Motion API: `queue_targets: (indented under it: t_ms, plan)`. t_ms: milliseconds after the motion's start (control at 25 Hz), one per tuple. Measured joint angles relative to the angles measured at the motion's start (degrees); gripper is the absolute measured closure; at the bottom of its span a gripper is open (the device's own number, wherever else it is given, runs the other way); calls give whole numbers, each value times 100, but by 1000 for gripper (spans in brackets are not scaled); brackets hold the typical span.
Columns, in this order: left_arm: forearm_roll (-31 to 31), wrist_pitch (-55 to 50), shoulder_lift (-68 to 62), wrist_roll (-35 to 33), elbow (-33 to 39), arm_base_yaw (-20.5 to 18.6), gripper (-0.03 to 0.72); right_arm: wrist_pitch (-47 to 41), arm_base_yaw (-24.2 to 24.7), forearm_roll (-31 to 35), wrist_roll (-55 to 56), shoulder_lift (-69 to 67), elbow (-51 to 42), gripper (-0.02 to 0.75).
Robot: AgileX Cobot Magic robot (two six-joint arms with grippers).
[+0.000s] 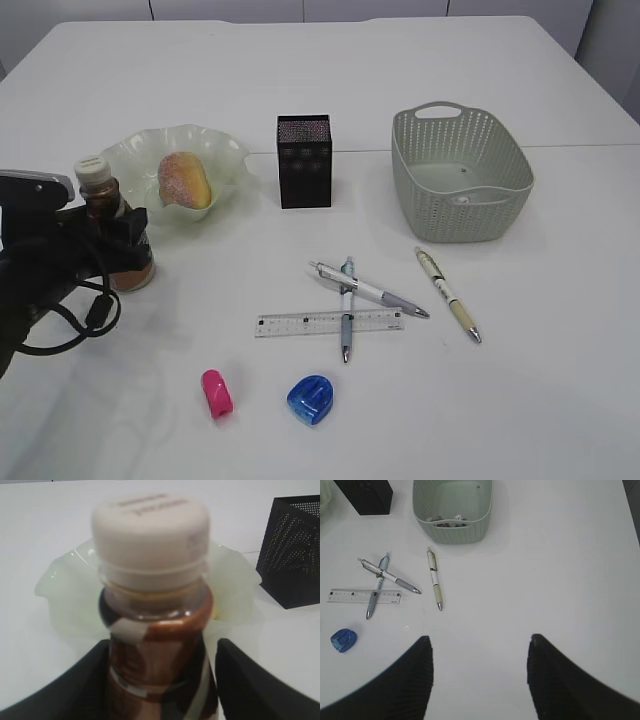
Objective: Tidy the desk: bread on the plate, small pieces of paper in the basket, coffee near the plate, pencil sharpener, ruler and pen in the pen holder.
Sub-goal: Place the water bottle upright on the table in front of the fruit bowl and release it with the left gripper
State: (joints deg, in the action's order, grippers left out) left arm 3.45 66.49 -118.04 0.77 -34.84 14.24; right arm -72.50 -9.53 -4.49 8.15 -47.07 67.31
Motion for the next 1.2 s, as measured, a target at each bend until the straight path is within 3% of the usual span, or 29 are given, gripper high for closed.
queue_targets:
  t_ms: [280,520,1200]
  plan:
    - [28,-31,55,0,0,0,200,0,0,0,11,0,0,270]
    - [425,-69,467,-226,0,0,200,0,0,0,11,0,0,270]
    - [101,-1274,2207,-249,0,0,202,0,0,0,83,0,0,270]
